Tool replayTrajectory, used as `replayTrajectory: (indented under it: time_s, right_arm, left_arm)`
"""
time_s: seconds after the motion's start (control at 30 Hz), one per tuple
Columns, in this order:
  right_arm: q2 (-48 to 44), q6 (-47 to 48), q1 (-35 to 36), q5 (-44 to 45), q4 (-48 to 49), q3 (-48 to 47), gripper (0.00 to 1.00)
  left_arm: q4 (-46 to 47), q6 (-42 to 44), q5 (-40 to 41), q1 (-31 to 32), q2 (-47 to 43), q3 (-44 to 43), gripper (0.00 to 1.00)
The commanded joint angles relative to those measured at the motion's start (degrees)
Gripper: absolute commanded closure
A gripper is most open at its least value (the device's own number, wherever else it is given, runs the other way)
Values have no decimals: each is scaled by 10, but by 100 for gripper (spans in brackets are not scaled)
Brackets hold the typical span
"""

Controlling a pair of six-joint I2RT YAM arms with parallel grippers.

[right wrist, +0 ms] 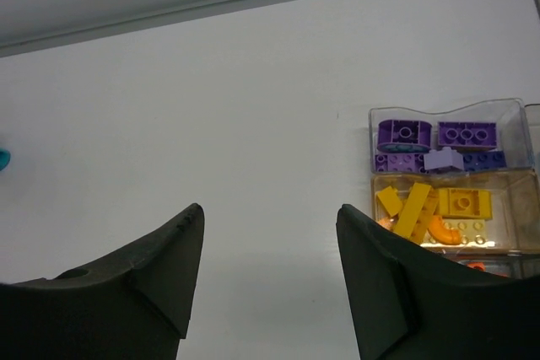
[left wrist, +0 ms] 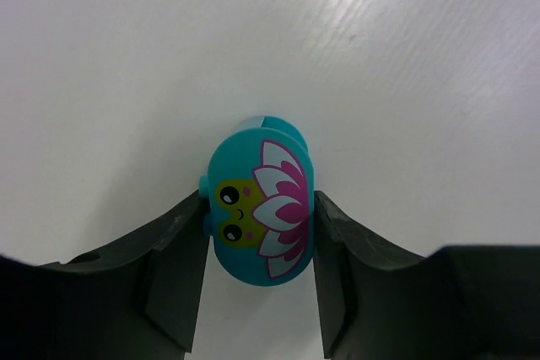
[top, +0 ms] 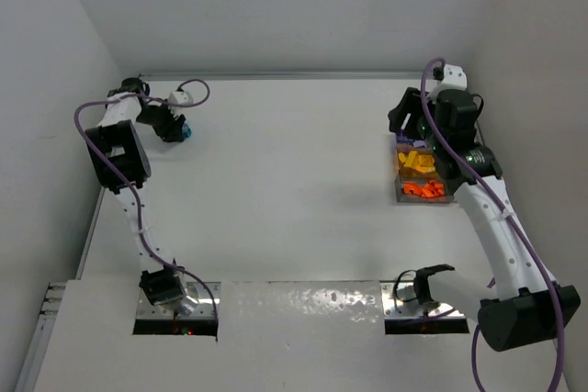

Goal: Sort the legos into containers by color

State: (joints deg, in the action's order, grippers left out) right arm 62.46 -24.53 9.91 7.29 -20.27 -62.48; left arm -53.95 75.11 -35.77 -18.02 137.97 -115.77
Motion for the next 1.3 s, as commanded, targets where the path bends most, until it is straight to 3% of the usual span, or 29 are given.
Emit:
replayTrajectory:
  time_s: [0.0, 0.1, 0.23, 0.37, 0.47, 0.6, 0.9, 1.27]
  right_arm:
    - [19, 9, 3, -51, -12, -6, 37]
    - [69, -4, 24, -71, -35, -41, 37]
    - [144, -67, 69, -68, -35, -105, 35]
    - [187, -160, 84, -133, 64, -124, 33]
    - [205, -230, 84, -181, 173, -112, 33]
    - [214, -278, 83, -220, 218, -100, 32]
    - [208, -341, 99, -259, 291, -36, 32]
    - [246, -338, 119, -236, 277, -54, 32]
  left_arm:
    - [17, -43, -83, 13, -74, 40, 100]
    - [69, -76, -130, 69, -189, 118, 100]
    - [215, -166, -148, 152, -283, 212, 100]
    - [172, -204, -177, 230, -279, 141, 100]
    - [128, -204, -149, 287, -271, 89, 100]
    - [101, -217, -141, 347, -265, 52, 100]
    - [96, -218, -116, 420, -266, 32, 100]
    - [81, -213, -123, 426, -278, 23, 100]
